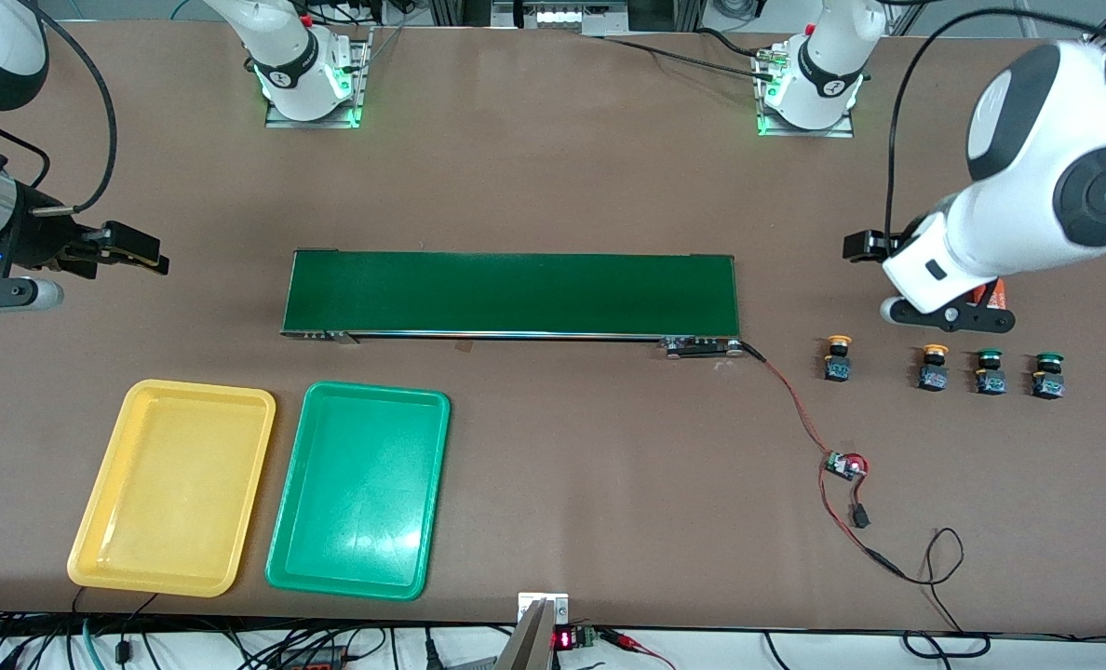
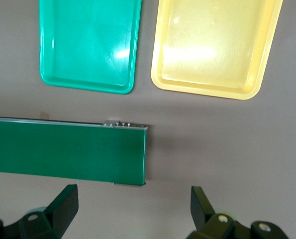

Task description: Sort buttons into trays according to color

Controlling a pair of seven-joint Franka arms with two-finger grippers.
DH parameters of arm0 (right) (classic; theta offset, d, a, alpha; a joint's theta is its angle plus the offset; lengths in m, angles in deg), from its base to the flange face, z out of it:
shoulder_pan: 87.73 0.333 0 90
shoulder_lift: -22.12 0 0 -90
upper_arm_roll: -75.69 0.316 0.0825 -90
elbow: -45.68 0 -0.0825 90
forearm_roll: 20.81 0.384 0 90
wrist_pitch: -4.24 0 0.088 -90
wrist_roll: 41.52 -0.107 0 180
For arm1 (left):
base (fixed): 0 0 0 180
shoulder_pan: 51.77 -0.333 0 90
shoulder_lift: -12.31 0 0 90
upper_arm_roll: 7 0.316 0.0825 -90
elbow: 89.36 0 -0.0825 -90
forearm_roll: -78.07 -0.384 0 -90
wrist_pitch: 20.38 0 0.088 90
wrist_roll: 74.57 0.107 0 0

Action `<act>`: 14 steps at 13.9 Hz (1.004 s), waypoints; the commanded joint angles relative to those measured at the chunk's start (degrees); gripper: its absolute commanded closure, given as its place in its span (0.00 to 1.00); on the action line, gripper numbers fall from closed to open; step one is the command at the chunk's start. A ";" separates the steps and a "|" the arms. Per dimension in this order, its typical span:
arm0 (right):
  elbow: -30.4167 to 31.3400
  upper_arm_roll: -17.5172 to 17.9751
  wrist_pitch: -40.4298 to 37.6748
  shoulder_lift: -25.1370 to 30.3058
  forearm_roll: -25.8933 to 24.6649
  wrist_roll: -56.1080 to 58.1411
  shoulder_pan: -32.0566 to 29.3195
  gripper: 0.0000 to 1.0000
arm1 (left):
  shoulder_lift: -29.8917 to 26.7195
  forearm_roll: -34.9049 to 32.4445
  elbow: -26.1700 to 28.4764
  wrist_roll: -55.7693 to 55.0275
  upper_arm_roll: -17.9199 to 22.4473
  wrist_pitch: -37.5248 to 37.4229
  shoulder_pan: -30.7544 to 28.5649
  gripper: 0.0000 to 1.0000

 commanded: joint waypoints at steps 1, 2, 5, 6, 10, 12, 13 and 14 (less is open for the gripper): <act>-0.73 0.04 1.01 -1.47 0.74 -0.90 0.28 0.00 | -0.94 -1.26 4.79 8.93 -0.23 2.97 -5.14 0.00; -0.65 0.04 1.01 -1.47 0.83 -0.90 0.28 0.00 | -0.85 -1.26 6.28 13.34 -0.23 5.51 -7.51 0.00; -0.56 0.04 1.01 -1.82 0.74 -0.90 0.19 0.00 | -1.29 -1.35 13.48 17.51 -0.22 13.68 -12.44 0.00; -0.56 0.04 1.09 -1.91 0.83 -0.90 0.19 0.00 | -1.73 -1.35 15.94 19.25 -0.23 17.19 -13.68 0.00; -0.56 0.04 3.46 -3.40 0.83 -0.99 0.36 0.00 | -2.43 -1.35 28.24 21.02 -0.23 33.08 -19.21 0.00; -0.56 0.04 4.17 -3.76 0.74 -0.99 1.50 0.00 | -2.43 -1.35 34.65 26.80 -0.14 44.32 -21.59 0.00; -0.56 0.04 4.08 -3.76 0.57 -1.77 1.59 0.00 | -1.91 -1.35 36.95 29.87 -0.14 49.52 -23.34 0.00; -0.47 0.04 4.08 -3.76 0.57 -2.39 1.51 0.00 | -0.77 -1.35 38.88 33.99 -0.22 54.88 -25.97 0.00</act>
